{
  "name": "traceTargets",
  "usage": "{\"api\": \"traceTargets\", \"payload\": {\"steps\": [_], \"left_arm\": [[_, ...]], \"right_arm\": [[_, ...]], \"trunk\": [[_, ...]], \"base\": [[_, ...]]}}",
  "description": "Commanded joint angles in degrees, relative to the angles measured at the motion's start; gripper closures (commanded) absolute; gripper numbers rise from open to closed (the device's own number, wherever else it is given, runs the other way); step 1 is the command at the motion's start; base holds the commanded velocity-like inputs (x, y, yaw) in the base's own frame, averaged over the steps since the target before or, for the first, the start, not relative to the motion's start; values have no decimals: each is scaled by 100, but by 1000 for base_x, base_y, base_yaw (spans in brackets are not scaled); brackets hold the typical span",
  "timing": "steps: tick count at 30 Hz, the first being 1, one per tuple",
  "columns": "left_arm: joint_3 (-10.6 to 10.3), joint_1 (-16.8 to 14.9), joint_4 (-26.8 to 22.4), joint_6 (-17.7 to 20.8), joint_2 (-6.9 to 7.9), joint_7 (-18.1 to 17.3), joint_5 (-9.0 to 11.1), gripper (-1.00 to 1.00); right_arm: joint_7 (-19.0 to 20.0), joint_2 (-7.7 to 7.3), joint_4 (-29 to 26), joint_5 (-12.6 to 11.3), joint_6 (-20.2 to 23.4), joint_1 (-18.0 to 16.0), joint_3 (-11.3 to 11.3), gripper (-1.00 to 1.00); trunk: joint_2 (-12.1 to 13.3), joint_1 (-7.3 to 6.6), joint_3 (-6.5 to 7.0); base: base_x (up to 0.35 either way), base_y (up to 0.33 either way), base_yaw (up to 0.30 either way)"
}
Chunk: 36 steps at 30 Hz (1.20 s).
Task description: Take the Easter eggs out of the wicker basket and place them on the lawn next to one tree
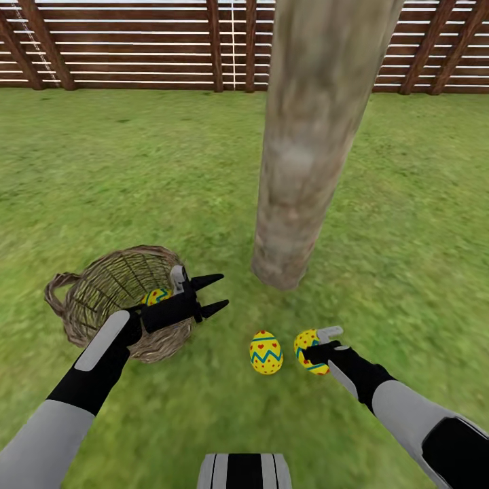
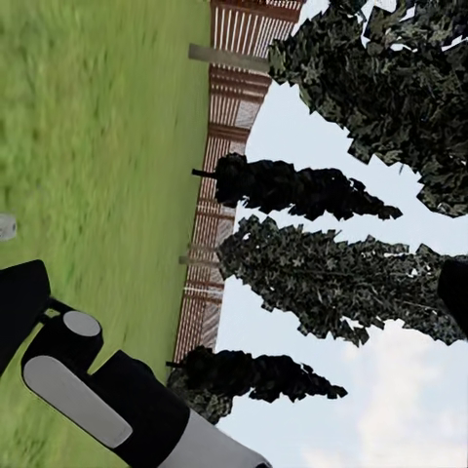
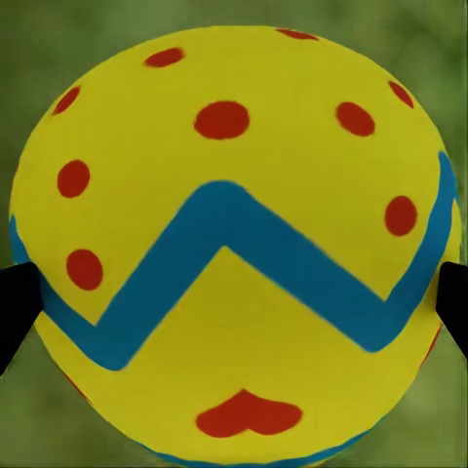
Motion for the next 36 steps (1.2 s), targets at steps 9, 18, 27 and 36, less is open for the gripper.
{"api": "traceTargets", "payload": {"steps": [9,18,27,36], "left_arm": [[-10,-4,0,1,5,-67,-54,-100],[-32,-4,-43,1,-42,-80,-39,-100],[-36,-4,-14,1,-47,-99,-21,-100],[-36,5,-13,1,-46,-94,-21,-100]], "right_arm": [[-32,-7,-44,-61,37,-3,47,100],[-58,303,-67,-45,42,-10,103,100],[-91,429,-58,-44,41,-17,152,100],[-102,413,-65,-44,39,-20,146,100]], "trunk": [[-1,2,-4],[-3,5,-26],[-11,21,-159],[-21,41,-336]], "base": [[184,0,0],[0,0,0],[0,0,0],[0,0,0]]}}
